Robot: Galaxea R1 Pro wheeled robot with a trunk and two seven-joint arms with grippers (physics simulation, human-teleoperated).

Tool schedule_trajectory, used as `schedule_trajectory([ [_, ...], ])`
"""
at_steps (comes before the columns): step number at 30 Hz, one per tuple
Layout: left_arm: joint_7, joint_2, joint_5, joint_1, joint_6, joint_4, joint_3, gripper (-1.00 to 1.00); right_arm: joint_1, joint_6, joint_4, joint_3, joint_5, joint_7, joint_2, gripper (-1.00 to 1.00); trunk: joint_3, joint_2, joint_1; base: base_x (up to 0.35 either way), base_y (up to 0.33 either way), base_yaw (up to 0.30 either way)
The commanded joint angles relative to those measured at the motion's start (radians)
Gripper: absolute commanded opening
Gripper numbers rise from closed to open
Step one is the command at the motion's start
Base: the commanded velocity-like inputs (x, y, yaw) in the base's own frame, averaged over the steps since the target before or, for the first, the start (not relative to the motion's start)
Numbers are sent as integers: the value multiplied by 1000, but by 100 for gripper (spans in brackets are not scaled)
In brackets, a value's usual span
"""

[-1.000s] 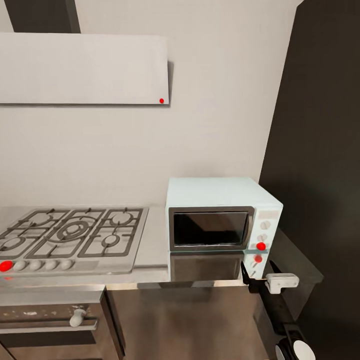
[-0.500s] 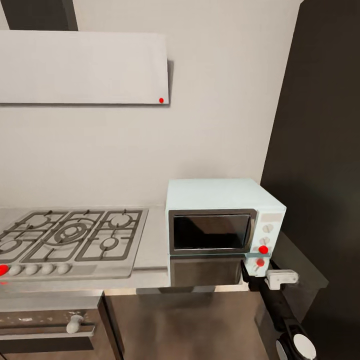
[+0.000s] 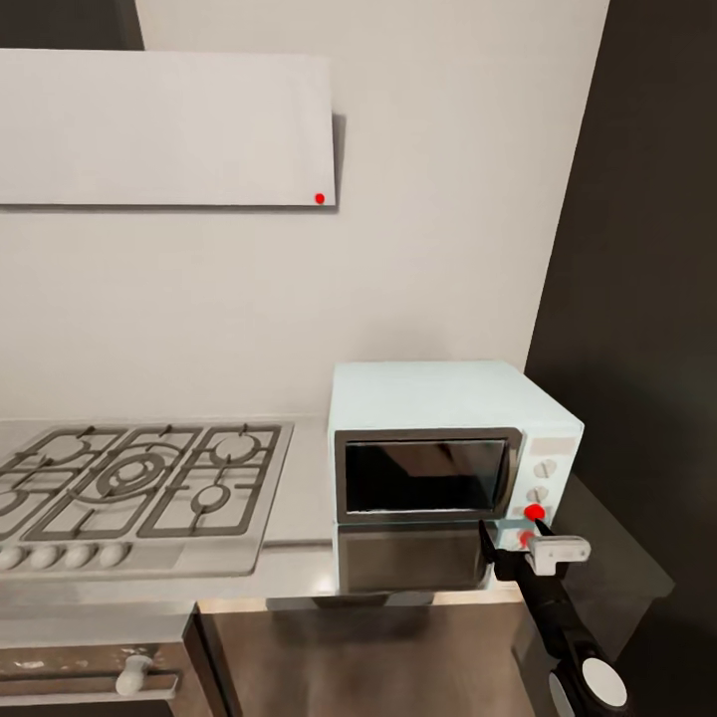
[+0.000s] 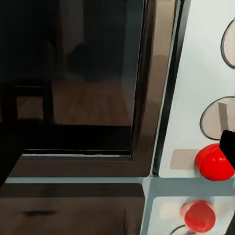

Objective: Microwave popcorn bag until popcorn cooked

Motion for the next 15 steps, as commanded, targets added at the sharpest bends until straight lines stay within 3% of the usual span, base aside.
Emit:
schedule_trajectory([
  [1, 2, 0, 0, 0, 1, -2, 1, 100, 0, -4, 0, 0, 0, 0, 0, 100, -1, -1, 0, 24, -8, 0],
  [7, 2, -1, 0, 1, 1, -2, 1, 100, -1, -7, -1, 0, 0, 0, -1, 100, -1, -1, 0, 169, -134, 0],
  [15, 2, -3, 0, 0, 1, -2, 0, 100, -16, -4, -16, -1, 0, -1, -3, 100, -1, -1, 0, 28, -24, 0],
])
